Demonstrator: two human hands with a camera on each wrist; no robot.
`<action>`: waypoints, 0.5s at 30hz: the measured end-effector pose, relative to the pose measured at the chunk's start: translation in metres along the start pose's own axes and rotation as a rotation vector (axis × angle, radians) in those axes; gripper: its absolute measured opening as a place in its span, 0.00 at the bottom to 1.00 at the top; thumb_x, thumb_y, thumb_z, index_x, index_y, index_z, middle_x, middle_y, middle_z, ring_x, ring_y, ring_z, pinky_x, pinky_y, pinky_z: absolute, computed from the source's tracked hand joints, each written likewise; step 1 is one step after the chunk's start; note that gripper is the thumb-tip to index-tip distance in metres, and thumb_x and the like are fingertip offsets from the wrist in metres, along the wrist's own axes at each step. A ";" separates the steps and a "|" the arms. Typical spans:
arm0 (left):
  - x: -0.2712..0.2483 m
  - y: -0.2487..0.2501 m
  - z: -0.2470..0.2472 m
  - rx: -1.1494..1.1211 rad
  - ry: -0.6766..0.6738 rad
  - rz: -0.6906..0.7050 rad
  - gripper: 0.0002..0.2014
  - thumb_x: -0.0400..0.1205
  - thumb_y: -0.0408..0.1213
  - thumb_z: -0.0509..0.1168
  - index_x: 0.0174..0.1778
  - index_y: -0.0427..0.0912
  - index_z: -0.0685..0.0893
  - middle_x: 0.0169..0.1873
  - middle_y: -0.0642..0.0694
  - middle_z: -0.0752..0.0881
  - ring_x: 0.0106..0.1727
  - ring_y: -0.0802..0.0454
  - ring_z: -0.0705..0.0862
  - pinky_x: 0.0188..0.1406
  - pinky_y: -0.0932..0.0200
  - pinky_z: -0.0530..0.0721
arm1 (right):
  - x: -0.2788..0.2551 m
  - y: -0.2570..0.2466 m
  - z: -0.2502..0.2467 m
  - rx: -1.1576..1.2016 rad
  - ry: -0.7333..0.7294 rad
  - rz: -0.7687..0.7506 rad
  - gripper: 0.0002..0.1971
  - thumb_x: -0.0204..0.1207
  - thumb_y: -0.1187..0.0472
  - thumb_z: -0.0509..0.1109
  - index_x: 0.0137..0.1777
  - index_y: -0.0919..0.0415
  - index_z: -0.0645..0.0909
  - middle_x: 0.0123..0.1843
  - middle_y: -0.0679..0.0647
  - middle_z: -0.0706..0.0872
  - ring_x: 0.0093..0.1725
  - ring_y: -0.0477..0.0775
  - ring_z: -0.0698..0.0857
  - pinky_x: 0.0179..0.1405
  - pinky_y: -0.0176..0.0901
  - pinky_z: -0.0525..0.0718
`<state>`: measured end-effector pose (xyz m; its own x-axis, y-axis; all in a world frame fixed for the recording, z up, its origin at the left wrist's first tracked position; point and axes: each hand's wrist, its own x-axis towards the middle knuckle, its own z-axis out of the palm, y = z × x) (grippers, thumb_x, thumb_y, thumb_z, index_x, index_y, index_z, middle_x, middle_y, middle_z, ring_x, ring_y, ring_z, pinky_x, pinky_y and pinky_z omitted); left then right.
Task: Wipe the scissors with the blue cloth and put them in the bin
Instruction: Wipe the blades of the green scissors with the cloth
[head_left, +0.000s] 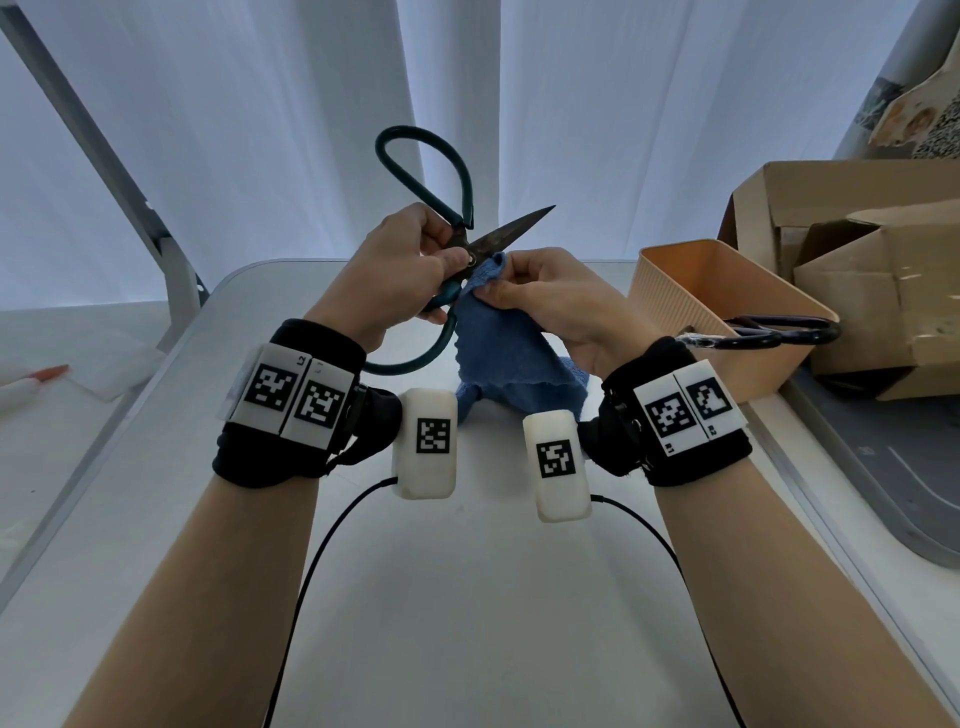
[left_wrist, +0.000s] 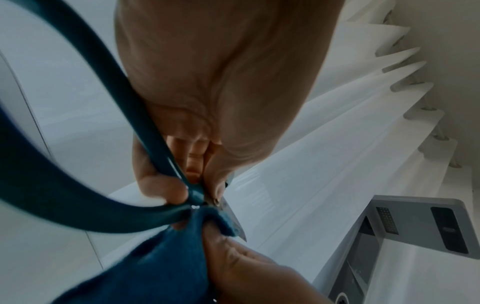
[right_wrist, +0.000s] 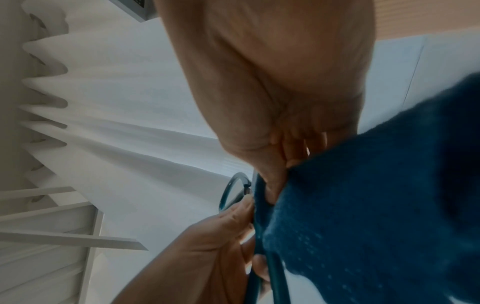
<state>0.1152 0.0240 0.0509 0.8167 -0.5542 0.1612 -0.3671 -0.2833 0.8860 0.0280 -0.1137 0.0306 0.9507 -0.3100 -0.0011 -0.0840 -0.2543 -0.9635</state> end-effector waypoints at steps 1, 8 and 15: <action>0.000 0.000 0.000 -0.003 -0.002 -0.001 0.06 0.86 0.32 0.66 0.56 0.38 0.78 0.47 0.44 0.83 0.33 0.54 0.87 0.23 0.63 0.84 | 0.000 0.001 -0.001 -0.002 -0.012 -0.007 0.08 0.82 0.67 0.70 0.56 0.73 0.85 0.50 0.63 0.90 0.49 0.53 0.87 0.57 0.47 0.86; -0.001 0.000 -0.001 -0.020 -0.005 -0.011 0.06 0.86 0.32 0.66 0.57 0.37 0.78 0.45 0.45 0.84 0.30 0.57 0.87 0.24 0.63 0.84 | -0.002 -0.001 0.000 -0.031 -0.020 0.016 0.07 0.83 0.62 0.70 0.44 0.65 0.82 0.46 0.60 0.86 0.45 0.52 0.83 0.46 0.43 0.83; -0.002 0.000 -0.003 -0.036 -0.011 -0.026 0.06 0.86 0.31 0.66 0.57 0.37 0.77 0.44 0.45 0.85 0.30 0.54 0.89 0.23 0.63 0.83 | -0.001 0.001 -0.002 0.000 -0.032 -0.003 0.11 0.82 0.71 0.68 0.61 0.76 0.83 0.59 0.70 0.89 0.51 0.55 0.86 0.58 0.48 0.86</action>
<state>0.1148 0.0270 0.0519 0.8204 -0.5560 0.1335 -0.3299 -0.2695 0.9047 0.0265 -0.1150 0.0304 0.9601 -0.2797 -0.0072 -0.0816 -0.2553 -0.9634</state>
